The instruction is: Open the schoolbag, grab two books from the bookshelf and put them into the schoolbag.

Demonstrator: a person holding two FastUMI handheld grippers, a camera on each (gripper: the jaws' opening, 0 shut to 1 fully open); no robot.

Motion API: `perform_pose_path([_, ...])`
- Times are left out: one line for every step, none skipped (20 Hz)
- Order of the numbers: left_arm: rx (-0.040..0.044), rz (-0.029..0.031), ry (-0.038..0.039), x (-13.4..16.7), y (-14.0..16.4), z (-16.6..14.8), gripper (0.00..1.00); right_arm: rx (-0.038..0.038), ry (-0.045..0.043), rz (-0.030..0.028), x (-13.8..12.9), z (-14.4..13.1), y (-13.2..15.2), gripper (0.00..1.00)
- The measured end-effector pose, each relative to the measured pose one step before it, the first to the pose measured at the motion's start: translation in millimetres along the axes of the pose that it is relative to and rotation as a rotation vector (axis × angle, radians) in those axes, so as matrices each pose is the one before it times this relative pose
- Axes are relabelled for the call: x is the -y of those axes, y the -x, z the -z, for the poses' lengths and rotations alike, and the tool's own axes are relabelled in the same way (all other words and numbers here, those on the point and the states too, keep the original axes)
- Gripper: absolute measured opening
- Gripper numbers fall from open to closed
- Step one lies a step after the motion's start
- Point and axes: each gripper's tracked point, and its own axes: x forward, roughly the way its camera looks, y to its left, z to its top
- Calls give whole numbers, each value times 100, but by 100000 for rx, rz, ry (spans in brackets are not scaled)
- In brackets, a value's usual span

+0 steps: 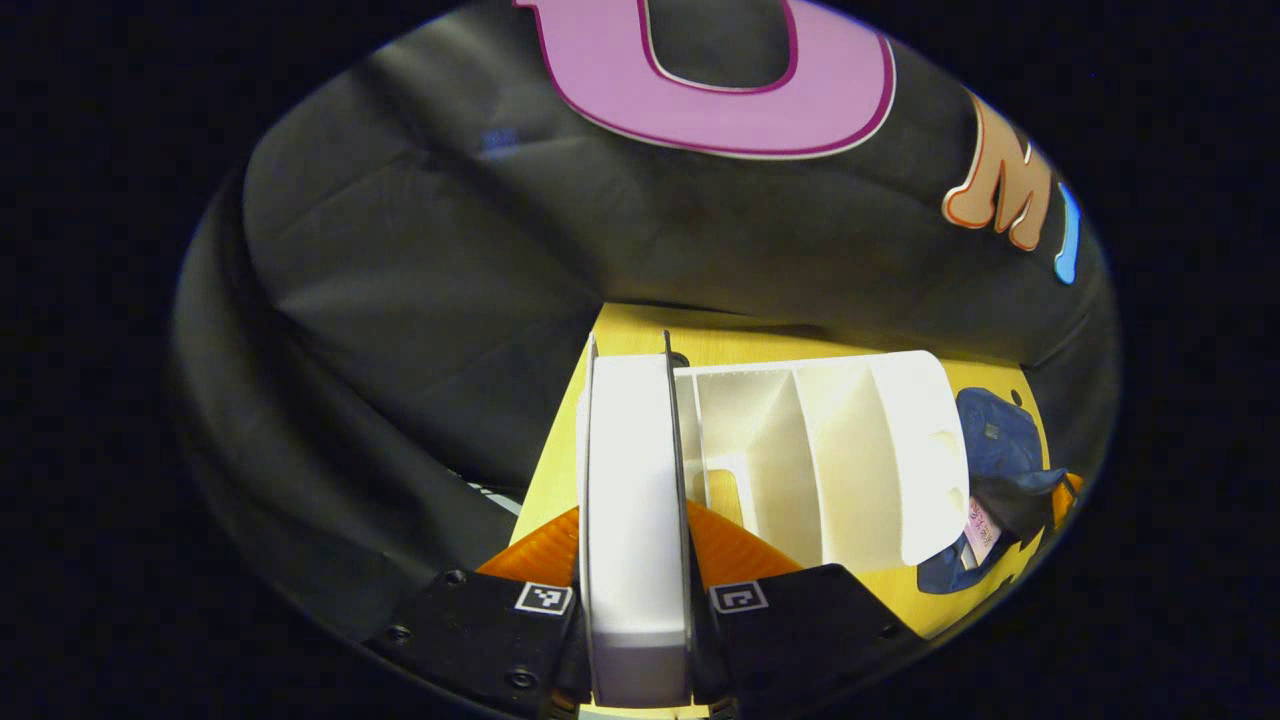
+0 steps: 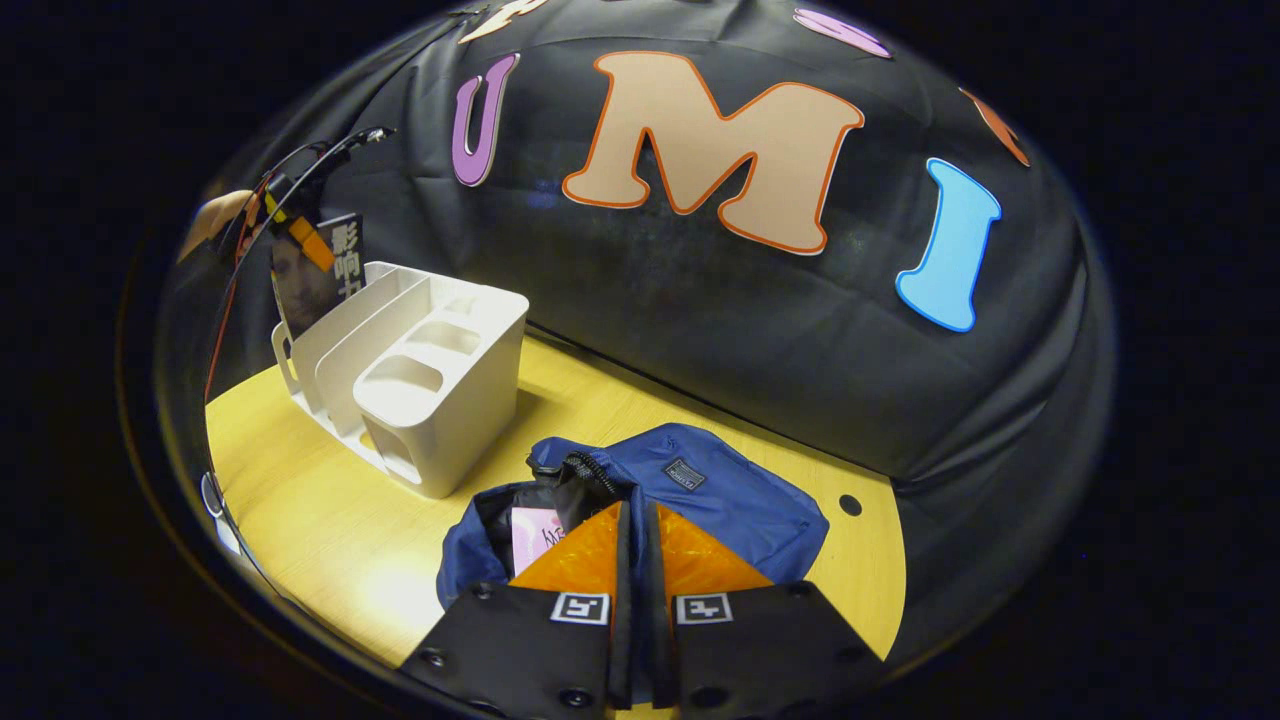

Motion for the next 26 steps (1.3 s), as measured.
perform_pose_path([2516,18,670,-38,1141,-698,35,189,328,-438,-128,-84,6,10])
perform_pose_path([2499,8,815,-1,927,-694,35,242,355,-425,-89,6,32,10])
perform_pose_path([2018,172,594,-267,752,-576,35,244,447,-375,-50,37,-6,10])
perform_pose_path([2427,-148,637,-89,711,-725,35,196,434,-312,-30,18,-17,10])
perform_pose_path([1792,-192,36,-94,615,-120,34,216,207,-339,-53,-48,10,10])
perform_pose_path([1897,82,195,102,401,-263,35,208,151,-416,-35,11,52,9])
perform_pose_path([1820,-33,848,54,458,-200,35,137,147,-570,-87,-19,37,9])
perform_pose_path([1689,80,446,44,460,-346,35,201,239,-542,-92,71,78,10])
perform_pose_path([2052,-212,983,-251,377,-374,35,202,412,-421,34,-59,-82,9])
perform_pose_path([1349,-464,2097,-105,655,-264,35,206,352,-519,-70,46,75,9])
perform_pose_path([1332,748,1465,90,645,-393,35,197,313,-506,-53,-50,0,9])
perform_pose_path([1535,1334,2032,180,391,-405,34,168,331,-484,-38,22,55,10])
perform_pose_path([349,1472,1890,221,656,-226,35,164,349,-565,-74,-35,-19,10])
perform_pose_path([984,1536,2036,294,444,-340,34,215,268,-627,-71,-10,-27,9])
perform_pose_path([132,1968,2096,554,264,252,35,120,97,-898,-103,-5,11,8])
perform_pose_path([140,2289,2993,747,285,106,35,-61,100,-652,-58,72,80,10])
perform_pose_path([-433,3022,3973,1142,39,647,34,415,478,-395,-2,-108,-3,10])
perform_pose_path([-612,2893,4584,980,35,588,35,-105,506,-392,-44,93,9,12])
perform_pose_path([-396,2758,3921,918,395,674,35,34,416,-419,73,-29,27,9])
perform_pose_path([-1251,2266,2655,675,140,717,35,-55,328,-555,-96,83,-8,9])
perform_pose_path([-621,1705,2226,361,235,828,35,3,396,-379,19,-20,-11,10])
perform_pose_path([-454,1318,2326,363,80,794,35,78,293,-375,16,59,-15,10])
perform_pose_path([-1329,1589,2308,415,102,832,35,-51,79,-439,-40,-55,8,10])
perform_pose_path([-872,1588,2941,379,-16,840,35,137,14,-296,5,54,-13,10])
perform_pose_path([-818,945,2558,203,-137,897,35,54,-39,-489,-46,18,-34,10])
perform_pose_path([-1336,1504,1799,301,-168,726,35,19,74,-405,-53,59,-2,10])
